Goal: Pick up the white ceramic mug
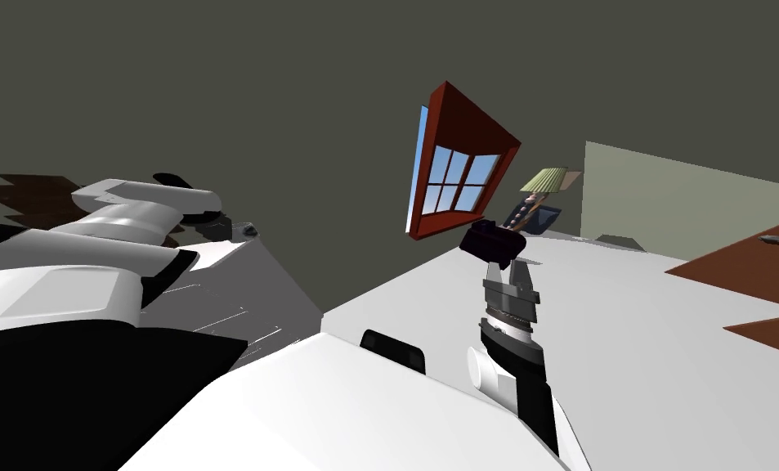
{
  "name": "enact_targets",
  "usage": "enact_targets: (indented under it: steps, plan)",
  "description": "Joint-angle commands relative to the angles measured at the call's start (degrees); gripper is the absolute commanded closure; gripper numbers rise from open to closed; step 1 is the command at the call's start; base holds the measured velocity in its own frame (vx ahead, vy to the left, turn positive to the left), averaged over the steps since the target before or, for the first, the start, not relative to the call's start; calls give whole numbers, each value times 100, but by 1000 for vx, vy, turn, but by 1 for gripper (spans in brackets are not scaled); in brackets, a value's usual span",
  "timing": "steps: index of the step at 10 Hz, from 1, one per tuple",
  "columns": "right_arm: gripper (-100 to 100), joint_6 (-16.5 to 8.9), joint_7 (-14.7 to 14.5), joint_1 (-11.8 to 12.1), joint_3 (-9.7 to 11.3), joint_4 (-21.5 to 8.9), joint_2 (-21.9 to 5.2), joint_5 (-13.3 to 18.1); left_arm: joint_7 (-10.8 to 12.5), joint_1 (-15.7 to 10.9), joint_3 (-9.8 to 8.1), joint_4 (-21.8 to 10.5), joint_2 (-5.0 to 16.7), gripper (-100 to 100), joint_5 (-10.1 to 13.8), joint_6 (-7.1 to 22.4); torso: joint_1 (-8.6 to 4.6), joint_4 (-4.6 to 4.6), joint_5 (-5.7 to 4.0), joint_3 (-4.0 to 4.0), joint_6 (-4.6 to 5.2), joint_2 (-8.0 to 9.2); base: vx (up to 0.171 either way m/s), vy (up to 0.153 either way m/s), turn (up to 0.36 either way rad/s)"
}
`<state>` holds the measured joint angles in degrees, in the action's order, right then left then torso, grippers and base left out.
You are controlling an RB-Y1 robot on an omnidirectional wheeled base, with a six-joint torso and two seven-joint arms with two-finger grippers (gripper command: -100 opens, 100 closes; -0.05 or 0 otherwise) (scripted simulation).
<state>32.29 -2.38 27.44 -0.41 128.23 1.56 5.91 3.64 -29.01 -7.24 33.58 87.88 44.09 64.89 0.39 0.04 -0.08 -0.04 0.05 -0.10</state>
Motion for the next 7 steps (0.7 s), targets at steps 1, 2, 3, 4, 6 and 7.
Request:
enact_targets:
  steps: [1,2,3,4,6,7]
  plan:
    - [0,0,0,0,0,0,0,0,0,0,0,0,0,100,0,0,0,0,0,0,0,0,-6,-7,-1]
    - [0,0,0,0,0,0,0,0,-4,1,2,1,1,100,-1,1,6,-1,3,-4,-1,-7,0,0,0]
    - [0,0,0,0,0,0,0,0,-6,2,3,1,0,100,-2,3,10,-1,4,-5,-1,-10,0,0,0]
    - [0,0,0,0,0,0,0,0,-7,2,3,2,0,0,-2,3,12,-1,4,-6,-1,-11,0,0,0]
    - [0,0,0,2,-1,0,0,0,-63,-33,6,15,24,100,33,5,8,0,0,-10,-18,-23,52,-15,135]
    - [0,0,0,1,0,0,0,0,-82,-34,7,13,35,0,35,6,8,-2,3,-10,-2,-19,0,0,0]
